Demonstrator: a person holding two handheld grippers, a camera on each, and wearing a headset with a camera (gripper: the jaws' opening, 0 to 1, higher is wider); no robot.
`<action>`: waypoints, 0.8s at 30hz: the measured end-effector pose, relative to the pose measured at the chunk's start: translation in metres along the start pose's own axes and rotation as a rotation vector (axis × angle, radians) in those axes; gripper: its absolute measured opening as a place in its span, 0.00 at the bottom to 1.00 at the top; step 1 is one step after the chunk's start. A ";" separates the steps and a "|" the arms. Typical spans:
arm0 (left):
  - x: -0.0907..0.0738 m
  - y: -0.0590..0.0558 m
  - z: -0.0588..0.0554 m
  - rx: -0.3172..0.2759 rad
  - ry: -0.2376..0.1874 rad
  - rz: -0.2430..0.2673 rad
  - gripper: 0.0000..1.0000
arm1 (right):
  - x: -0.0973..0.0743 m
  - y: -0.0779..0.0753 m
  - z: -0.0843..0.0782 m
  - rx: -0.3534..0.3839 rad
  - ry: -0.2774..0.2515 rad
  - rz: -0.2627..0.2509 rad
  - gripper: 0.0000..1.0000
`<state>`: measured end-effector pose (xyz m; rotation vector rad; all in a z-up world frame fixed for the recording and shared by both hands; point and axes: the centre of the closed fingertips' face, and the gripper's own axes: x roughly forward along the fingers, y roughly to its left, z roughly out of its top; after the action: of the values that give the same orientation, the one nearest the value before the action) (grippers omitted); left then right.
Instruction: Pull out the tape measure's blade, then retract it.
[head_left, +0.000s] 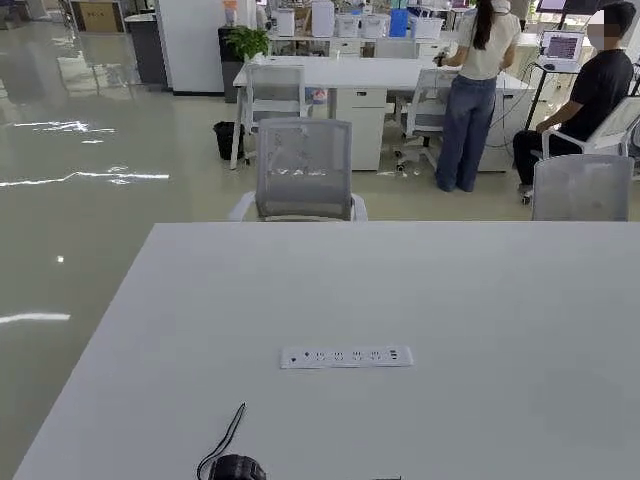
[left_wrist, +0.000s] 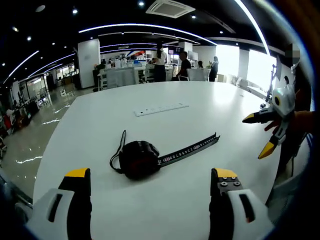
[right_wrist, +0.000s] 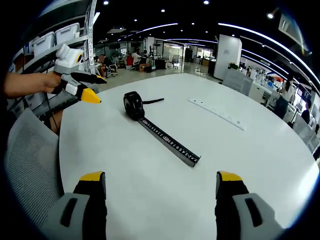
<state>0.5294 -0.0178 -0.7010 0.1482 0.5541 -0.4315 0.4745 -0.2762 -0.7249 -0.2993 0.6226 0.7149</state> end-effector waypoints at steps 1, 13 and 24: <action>0.001 0.000 0.000 -0.005 -0.001 0.001 0.99 | 0.001 -0.001 0.000 -0.005 -0.007 0.005 0.91; 0.024 0.005 0.006 -0.032 -0.023 0.075 0.99 | 0.017 -0.011 0.002 -0.077 -0.019 0.085 0.78; 0.048 0.016 0.003 -0.068 -0.010 0.120 0.97 | 0.032 -0.029 -0.001 -0.161 0.007 0.132 0.69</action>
<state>0.5744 -0.0216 -0.7239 0.1131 0.5464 -0.2959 0.5131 -0.2814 -0.7448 -0.4117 0.5967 0.8935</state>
